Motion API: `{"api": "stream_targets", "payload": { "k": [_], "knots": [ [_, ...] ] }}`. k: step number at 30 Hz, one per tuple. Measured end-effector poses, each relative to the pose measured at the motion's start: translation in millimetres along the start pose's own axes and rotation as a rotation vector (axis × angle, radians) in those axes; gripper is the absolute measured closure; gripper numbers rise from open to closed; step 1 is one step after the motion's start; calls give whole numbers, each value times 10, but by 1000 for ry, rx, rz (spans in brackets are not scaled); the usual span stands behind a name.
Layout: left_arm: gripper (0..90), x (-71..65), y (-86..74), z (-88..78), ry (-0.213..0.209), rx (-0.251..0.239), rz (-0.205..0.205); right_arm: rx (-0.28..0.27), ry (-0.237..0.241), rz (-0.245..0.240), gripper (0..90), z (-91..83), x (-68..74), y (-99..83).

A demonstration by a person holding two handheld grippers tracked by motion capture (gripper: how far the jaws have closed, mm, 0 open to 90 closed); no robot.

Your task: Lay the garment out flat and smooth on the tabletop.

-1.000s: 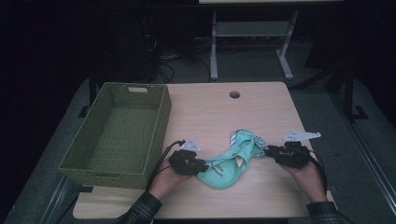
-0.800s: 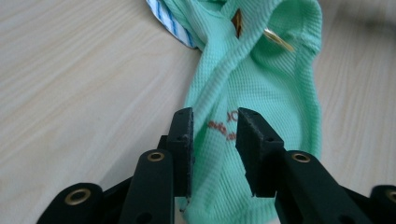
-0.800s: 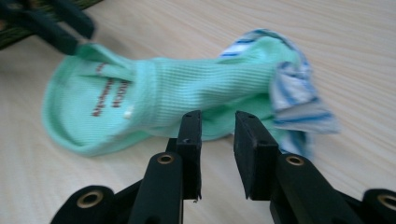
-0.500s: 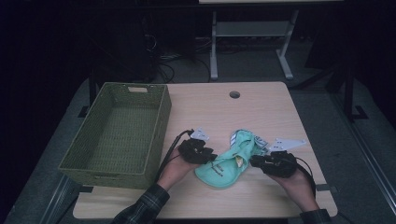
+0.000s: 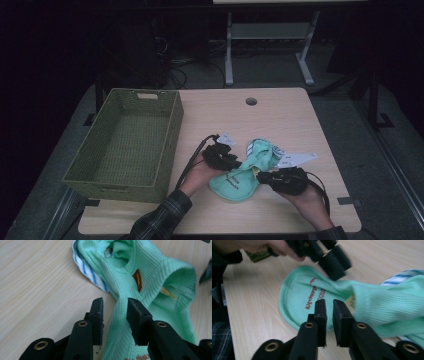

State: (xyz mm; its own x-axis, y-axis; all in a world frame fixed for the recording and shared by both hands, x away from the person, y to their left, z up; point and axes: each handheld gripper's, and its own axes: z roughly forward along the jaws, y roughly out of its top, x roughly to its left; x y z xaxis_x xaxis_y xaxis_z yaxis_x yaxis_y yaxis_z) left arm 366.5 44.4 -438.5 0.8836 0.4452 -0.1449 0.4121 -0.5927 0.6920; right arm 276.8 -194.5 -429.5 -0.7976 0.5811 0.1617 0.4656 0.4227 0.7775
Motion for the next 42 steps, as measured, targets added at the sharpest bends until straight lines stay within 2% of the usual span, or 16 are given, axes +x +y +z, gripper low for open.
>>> {"api": "stream_targets", "payload": {
  "k": [1, 3, 10, 12, 16, 18, 22, 23, 24, 29, 30, 35, 42],
  "knots": [
    [648, -8, 23, 26, -4, 3, 4, 20, 9, 5, 875, 95, 1, -24],
    [647, -15, 38, 58, -8, 8, 9, 37, 17, 12, 896, 157, -8, -41],
    [670, -15, 57, 147, -9, 36, 27, 91, 18, 14, 898, 286, -10, -81],
    [684, -33, 62, 181, -2, 37, 29, 122, 18, 5, 898, 355, -21, -112],
    [705, -58, 78, 222, 21, 67, 74, 142, 16, 1, 898, 395, -29, -127],
    [763, -67, 80, 245, 27, 74, 83, 166, 7, -1, 898, 426, -40, -139],
    [859, -78, 68, 285, 14, 87, 81, 171, 10, -1, 898, 434, -44, -145],
    [859, -71, 68, 285, 14, 99, 95, 171, 10, -1, 898, 434, -44, -145],
    [882, -72, 70, 279, 13, 102, 96, 172, 11, -2, 898, 433, -46, -146],
    [891, -56, 78, 221, 33, 92, 96, 176, 6, -8, 898, 413, -58, -152],
    [891, -50, 78, 202, 35, 83, 84, 176, 6, -8, 898, 413, -58, -152],
    [891, 56, 50, 50, 74, 69, 57, 182, -21, 2, 899, 357, -109, -172],
    [891, 129, -34, -62, 108, 89, 42, 189, -73, 4, 899, 288, -193, -195]
  ]
}}
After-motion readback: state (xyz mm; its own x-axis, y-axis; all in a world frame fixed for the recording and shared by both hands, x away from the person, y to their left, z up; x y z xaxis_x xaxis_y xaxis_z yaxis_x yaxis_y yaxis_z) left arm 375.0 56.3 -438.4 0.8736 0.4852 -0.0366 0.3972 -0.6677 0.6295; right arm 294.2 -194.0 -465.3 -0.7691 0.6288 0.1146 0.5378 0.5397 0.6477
